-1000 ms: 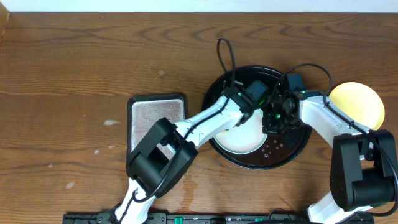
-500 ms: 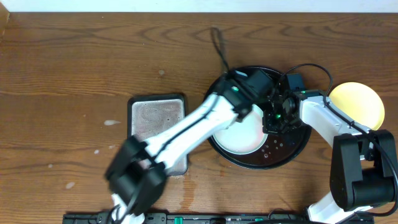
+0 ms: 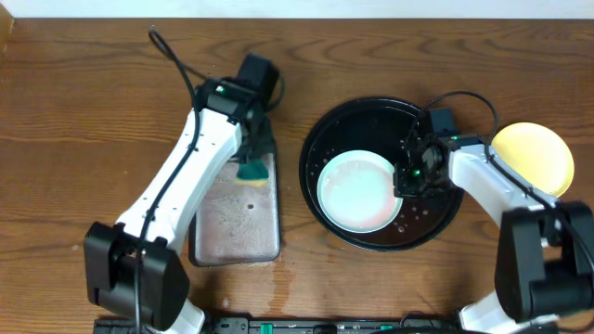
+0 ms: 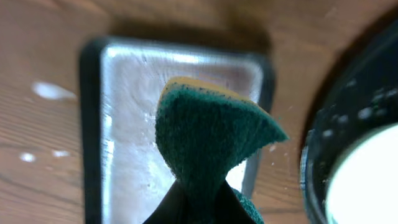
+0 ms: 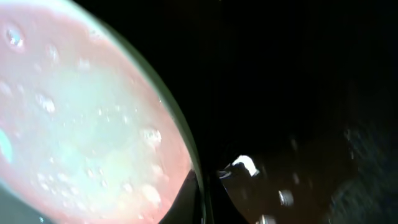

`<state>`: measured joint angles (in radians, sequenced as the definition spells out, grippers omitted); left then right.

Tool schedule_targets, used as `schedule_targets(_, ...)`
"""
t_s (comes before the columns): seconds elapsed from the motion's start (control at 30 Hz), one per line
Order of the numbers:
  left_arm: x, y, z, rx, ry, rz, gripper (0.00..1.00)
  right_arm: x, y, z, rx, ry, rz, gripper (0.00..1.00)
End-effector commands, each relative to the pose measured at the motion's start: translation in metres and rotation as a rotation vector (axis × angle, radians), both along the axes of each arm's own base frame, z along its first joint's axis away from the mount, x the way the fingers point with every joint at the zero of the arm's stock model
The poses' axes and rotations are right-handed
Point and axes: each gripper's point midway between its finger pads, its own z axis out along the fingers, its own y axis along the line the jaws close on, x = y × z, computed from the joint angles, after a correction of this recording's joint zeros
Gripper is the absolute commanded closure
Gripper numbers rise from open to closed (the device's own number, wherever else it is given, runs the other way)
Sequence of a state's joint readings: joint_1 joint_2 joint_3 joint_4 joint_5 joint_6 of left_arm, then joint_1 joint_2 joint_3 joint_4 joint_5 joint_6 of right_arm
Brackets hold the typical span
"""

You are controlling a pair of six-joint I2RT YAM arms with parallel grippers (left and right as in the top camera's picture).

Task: Clean dirty plates on tray and stack at the side
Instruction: 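Return the sponge to the soapy tray with the left gripper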

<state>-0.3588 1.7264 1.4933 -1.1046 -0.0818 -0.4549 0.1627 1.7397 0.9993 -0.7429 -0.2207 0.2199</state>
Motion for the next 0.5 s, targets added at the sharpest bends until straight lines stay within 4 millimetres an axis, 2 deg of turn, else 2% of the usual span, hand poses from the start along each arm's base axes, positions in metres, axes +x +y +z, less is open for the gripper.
schedule_targets(0.0, -0.017, 0.005, -0.029, -0.060, 0.103, -0.018, 0.92, 0.014, -0.020, 0.051, -0.148, -0.185, -0.006, 0.99)
schedule_targets(0.07, -0.021, 0.012, -0.036, -0.055, 0.122, -0.001, 0.91, 0.013, -0.029, 0.071, -0.232, -0.252, -0.004, 0.99)
schedule_targets(0.17, -0.021, 0.019, -0.038, -0.052, 0.129, 0.005, 0.84, 0.010, -0.042, 0.102, -0.364, -0.356, -0.012, 0.99)
schedule_targets(0.2, -0.020, 0.021, -0.038, -0.053, 0.127, 0.010, 0.77, 0.010, -0.046, 0.111, -0.405, -0.391, -0.013, 0.99)
schedule_targets(0.27, -0.019, 0.023, -0.038, -0.054, 0.125, 0.017, 0.57, 0.011, -0.051, 0.131, -0.485, -0.470, -0.017, 0.99)
schedule_targets(0.3, -0.019, 0.024, -0.038, -0.054, 0.125, 0.021, 0.51, 0.012, -0.054, 0.141, -0.528, -0.514, -0.021, 0.99)
schedule_targets(0.37, -0.018, 0.027, -0.038, -0.056, 0.123, 0.029, 0.47, 0.015, -0.053, 0.160, -0.607, -0.595, -0.003, 0.99)
schedule_targets(0.47, -0.017, 0.028, -0.037, -0.060, 0.120, 0.035, 0.44, 0.013, -0.049, 0.169, -0.681, -0.633, 0.047, 0.99)
